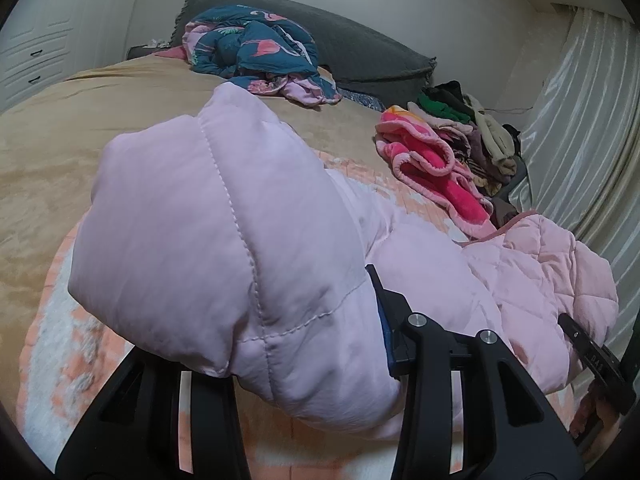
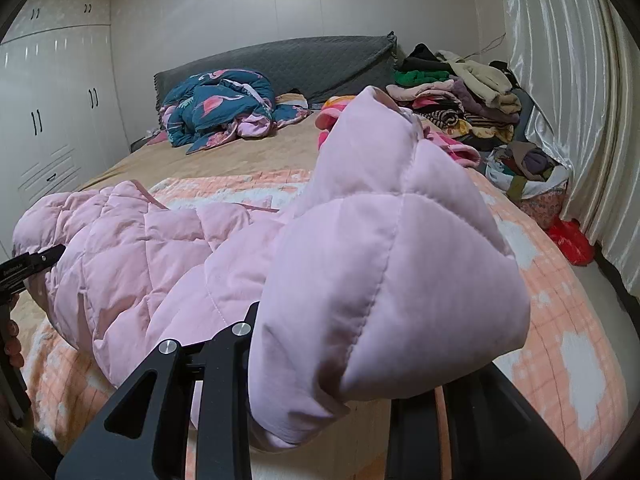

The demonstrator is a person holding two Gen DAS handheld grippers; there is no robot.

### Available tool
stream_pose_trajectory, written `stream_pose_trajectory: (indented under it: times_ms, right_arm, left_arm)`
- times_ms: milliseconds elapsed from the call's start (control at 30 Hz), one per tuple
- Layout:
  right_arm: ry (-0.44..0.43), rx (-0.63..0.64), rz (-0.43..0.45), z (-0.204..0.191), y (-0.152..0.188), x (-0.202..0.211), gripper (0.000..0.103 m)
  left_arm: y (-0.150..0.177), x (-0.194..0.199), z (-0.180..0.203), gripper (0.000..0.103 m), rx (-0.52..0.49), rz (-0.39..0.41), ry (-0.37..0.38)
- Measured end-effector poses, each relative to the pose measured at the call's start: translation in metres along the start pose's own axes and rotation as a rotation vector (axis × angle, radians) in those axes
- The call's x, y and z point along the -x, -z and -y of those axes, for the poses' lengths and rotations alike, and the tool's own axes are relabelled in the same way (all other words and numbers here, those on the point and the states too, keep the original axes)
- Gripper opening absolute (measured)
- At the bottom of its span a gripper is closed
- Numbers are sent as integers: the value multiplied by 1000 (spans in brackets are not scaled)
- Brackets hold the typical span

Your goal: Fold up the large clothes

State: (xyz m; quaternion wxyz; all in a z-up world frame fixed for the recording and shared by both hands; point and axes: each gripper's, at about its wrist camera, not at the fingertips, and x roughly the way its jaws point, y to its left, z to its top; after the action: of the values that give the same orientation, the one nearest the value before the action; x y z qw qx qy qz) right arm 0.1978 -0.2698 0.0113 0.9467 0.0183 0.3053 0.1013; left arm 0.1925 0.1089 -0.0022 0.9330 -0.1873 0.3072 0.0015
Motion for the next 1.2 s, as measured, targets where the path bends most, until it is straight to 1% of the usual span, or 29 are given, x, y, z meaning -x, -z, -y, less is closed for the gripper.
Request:
stream_pose_trajectory:
  times_ms: [233, 500, 700, 767, 933, 1200]
  right_arm:
    - [6, -13, -13, 1, 10, 14, 27]
    - [12, -39, -26, 5, 25, 25, 27]
    - [12, -108, -52, 14, 42, 30, 27]
    - [13, -135, -69, 20, 46, 28, 28]
    - [14, -194, -105, 32, 54, 20, 30]
    - [49, -314, -210, 49, 67, -11, 36]
  left_arm:
    - [17, 18, -1, 33, -25, -14, -4]
    - [33, 29, 0, 33, -52, -33, -21]
    - [44, 33, 1, 34, -62, -49, -43]
    - [48, 34, 0, 35, -67, -56, -52]
    - [56, 25, -9, 38, -41, -90, -75]
    - [65, 17, -12, 42, -30, -113, -102]
